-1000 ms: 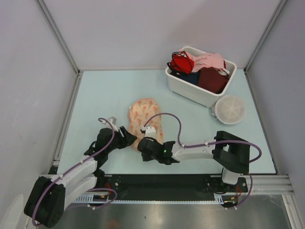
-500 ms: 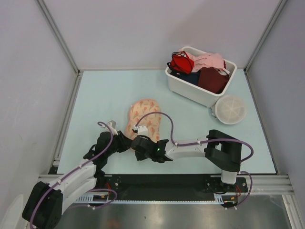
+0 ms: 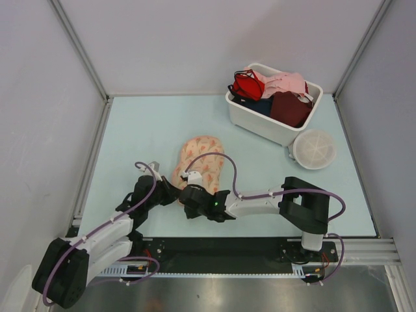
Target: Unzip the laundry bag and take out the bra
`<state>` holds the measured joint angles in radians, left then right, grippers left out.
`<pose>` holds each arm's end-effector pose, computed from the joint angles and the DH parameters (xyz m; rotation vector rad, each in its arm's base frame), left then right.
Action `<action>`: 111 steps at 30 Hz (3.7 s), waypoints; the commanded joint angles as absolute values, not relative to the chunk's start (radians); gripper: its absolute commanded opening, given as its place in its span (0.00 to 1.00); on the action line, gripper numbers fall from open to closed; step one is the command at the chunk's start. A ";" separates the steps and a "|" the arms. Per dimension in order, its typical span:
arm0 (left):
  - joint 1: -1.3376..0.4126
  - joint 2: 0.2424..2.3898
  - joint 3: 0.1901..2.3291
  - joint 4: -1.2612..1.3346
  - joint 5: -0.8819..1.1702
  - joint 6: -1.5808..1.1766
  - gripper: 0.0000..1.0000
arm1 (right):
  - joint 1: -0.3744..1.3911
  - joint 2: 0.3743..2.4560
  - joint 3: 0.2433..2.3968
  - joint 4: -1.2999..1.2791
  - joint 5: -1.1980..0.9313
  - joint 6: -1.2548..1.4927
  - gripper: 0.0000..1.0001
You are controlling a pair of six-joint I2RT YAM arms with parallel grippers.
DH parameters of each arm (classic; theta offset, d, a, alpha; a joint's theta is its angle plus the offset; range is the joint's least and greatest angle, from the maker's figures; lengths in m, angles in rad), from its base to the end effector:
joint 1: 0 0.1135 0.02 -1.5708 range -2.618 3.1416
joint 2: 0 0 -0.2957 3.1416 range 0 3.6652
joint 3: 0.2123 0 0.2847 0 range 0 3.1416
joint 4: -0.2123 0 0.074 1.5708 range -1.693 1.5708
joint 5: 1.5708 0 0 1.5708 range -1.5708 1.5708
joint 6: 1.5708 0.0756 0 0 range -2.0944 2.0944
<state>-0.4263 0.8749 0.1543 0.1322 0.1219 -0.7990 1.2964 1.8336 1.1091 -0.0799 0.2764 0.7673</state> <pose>0.1811 -0.0924 0.1192 -0.3485 2.2495 -0.8134 0.1409 0.4244 0.1538 -0.5057 2.3897 0.6697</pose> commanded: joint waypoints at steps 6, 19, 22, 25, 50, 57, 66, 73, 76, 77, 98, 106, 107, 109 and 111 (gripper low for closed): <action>-0.341 0.943 0.227 0.179 0.130 -0.710 0.00 | 1.304 1.741 1.037 -0.081 0.321 0.811 0.00; -0.296 0.988 0.262 0.183 0.150 -0.677 0.00 | 1.304 1.700 0.973 -0.092 0.342 0.848 0.00; -0.293 0.992 0.259 0.184 0.149 -0.672 0.00 | 1.304 1.706 0.974 -0.092 0.339 0.847 0.00; -0.282 0.997 0.255 0.186 0.152 -0.667 0.00 | 1.304 1.704 0.971 -0.095 0.341 0.850 0.00; -0.230 1.002 0.258 0.169 0.178 -0.627 0.00 | 1.236 1.638 0.851 -0.127 0.429 0.868 0.00; -0.218 0.997 0.259 0.158 0.181 -0.614 0.00 | 1.175 1.615 0.808 -0.115 0.466 0.821 0.00; -0.207 1.002 0.258 0.155 0.189 -0.601 0.00 | 1.101 1.621 0.779 -0.080 0.476 0.758 0.00; -0.198 1.000 0.261 0.146 0.193 -0.588 0.00 | 1.058 1.638 0.773 -0.063 0.471 0.732 0.00; -0.193 0.996 0.259 0.140 0.190 -0.583 0.00 | 1.040 1.643 0.772 -0.055 0.468 0.726 0.00; -0.190 0.997 0.259 0.140 0.192 -0.581 0.00 | 1.037 1.644 0.772 -0.054 0.469 0.718 0.00; -0.176 0.991 0.253 0.144 0.219 -0.578 0.00 | 0.927 1.657 0.779 -0.011 0.440 0.631 0.00; -0.176 0.997 0.256 0.150 0.245 -0.571 0.00 | 0.933 1.614 0.801 -0.029 0.429 0.617 0.00; -0.176 0.996 0.258 0.150 0.250 -0.571 0.00 | 0.937 1.585 0.799 -0.037 0.434 0.618 0.00; -0.175 0.985 0.255 0.152 0.271 -0.577 0.00 | 0.946 1.554 0.802 -0.057 0.442 0.617 0.00; -0.178 0.968 0.253 0.156 0.300 -0.586 0.00 | 0.956 1.502 0.801 -0.075 0.448 0.618 0.00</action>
<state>-0.1864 0.9997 0.2314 0.1455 0.2565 -0.6090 0.9371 1.6081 0.7792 -0.0414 0.4042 0.6319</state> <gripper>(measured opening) 0.028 0.008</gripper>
